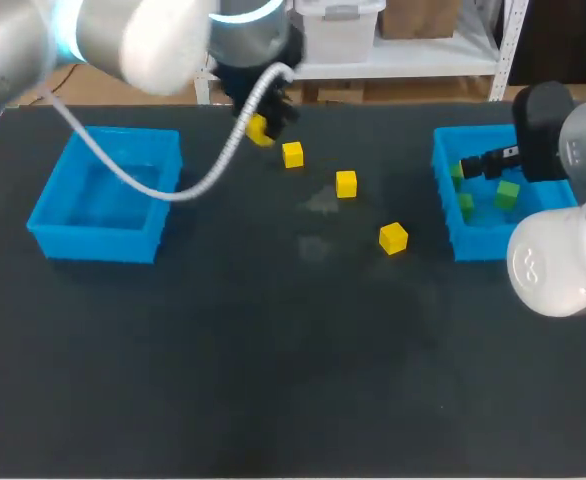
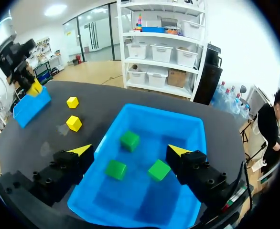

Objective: Put the green cubes in the right bin and the yellow cubes in the left bin.

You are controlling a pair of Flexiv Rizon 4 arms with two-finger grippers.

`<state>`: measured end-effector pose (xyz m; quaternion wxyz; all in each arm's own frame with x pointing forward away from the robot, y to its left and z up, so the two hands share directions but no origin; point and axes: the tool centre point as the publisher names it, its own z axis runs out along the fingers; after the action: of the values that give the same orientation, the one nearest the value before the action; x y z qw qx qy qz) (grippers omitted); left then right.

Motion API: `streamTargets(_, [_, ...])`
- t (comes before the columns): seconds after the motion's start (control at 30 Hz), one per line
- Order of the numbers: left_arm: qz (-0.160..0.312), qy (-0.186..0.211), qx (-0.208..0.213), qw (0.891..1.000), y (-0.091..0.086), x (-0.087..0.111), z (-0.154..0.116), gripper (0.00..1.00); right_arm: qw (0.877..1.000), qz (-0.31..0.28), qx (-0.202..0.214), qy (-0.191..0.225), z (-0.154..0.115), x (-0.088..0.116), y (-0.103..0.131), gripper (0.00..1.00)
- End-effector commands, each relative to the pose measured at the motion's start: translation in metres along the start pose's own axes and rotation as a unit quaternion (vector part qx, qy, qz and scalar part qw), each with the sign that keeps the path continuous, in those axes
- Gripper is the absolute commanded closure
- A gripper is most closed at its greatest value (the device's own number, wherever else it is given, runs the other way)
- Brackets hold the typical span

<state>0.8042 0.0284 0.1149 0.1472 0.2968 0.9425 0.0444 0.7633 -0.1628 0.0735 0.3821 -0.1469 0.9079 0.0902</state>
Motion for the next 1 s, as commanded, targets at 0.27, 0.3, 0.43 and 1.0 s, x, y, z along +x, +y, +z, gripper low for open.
streamTargets(0.27, [-0.161,-0.03,-0.082,0.983,0.116,0.129,-0.035,1.0,1.0,0.0,0.0,0.0,-0.001,0.0,0.0,0.0])
streamTargets(0.3, [-0.172,-0.025,-0.091,0.981,0.124,0.136,-0.032,1.0,1.0,0.0,0.0,0.0,-0.001,0.0,0.0,0.0])
streamTargets(0.43, [-0.204,0.004,-0.119,0.972,0.147,0.158,-0.015,1.0,1.0,0.0,0.0,0.0,-0.001,0.0,0.0,0.0])
streamTargets(1.0, [-0.231,0.028,-0.061,0.971,0.154,0.161,0.017,0.0,1.0,0.0,0.0,0.0,-0.001,0.0,0.0,0.0])
